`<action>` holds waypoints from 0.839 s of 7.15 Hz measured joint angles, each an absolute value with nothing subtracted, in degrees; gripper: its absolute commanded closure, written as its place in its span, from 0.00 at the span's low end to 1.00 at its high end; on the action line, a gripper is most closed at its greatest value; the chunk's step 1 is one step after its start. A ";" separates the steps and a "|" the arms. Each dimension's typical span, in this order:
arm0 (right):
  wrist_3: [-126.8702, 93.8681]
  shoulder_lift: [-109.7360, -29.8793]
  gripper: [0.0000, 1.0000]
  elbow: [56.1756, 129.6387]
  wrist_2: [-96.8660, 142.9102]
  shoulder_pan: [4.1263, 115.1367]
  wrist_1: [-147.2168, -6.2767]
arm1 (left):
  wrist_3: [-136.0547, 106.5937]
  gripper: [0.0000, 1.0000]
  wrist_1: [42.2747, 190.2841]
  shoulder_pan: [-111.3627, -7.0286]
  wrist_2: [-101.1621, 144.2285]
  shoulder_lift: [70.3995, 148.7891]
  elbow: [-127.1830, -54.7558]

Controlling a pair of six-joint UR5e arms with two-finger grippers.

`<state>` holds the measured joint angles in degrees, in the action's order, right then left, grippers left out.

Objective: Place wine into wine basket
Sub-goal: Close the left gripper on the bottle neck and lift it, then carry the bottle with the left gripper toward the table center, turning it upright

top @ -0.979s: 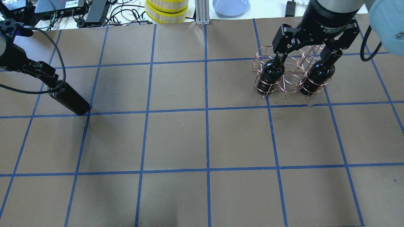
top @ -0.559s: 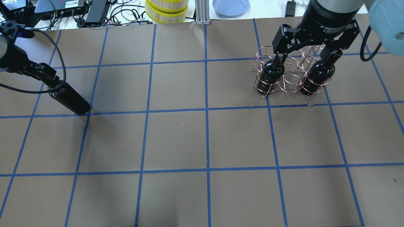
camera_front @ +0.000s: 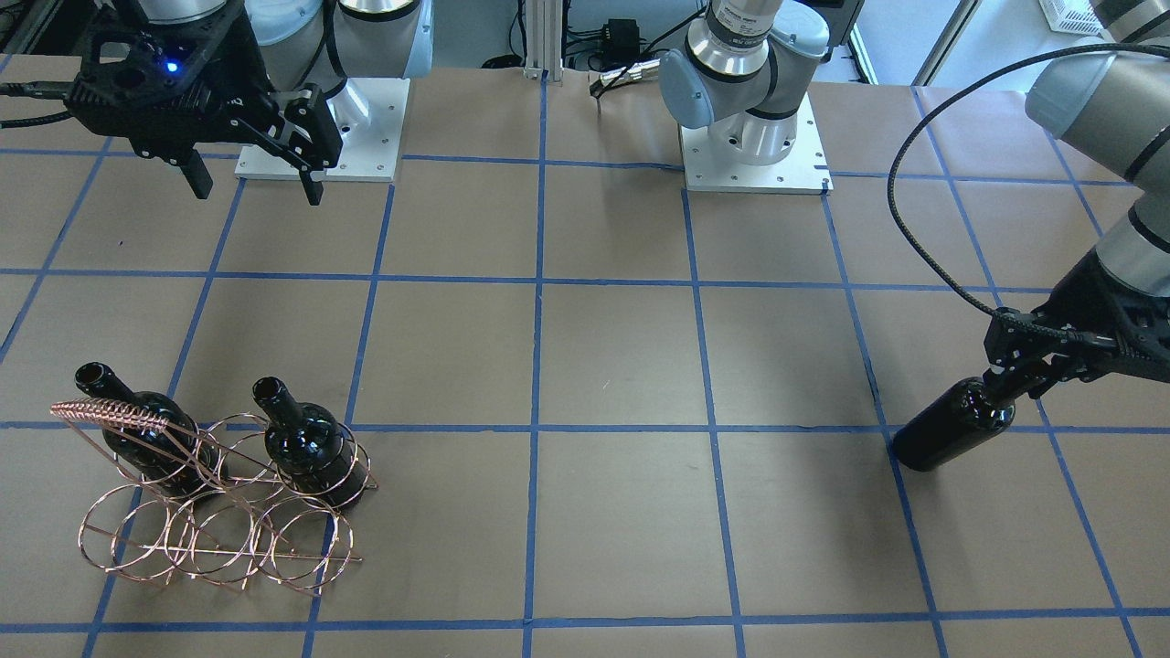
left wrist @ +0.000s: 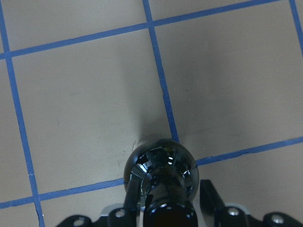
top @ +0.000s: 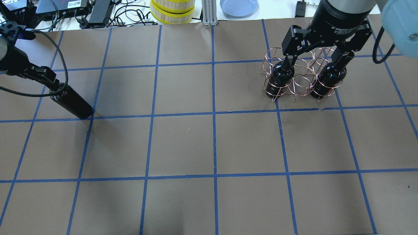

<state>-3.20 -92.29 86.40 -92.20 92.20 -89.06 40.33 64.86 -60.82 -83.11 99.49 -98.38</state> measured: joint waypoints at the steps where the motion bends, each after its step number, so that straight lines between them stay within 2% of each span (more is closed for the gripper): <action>1: -3.18 -92.29 0.00 86.40 -92.20 92.20 -89.04 | 40.34 0.94 65.12 -60.61 -83.13 99.46 -98.40; 2: -3.19 -92.29 0.00 86.40 -92.20 92.20 -89.05 | 40.34 1.00 65.60 -59.84 -83.03 99.42 -98.42; 6: -3.17 -92.23 0.00 86.40 -92.20 92.20 -89.12 | 38.40 1.00 67.76 -59.52 -82.71 97.99 -98.10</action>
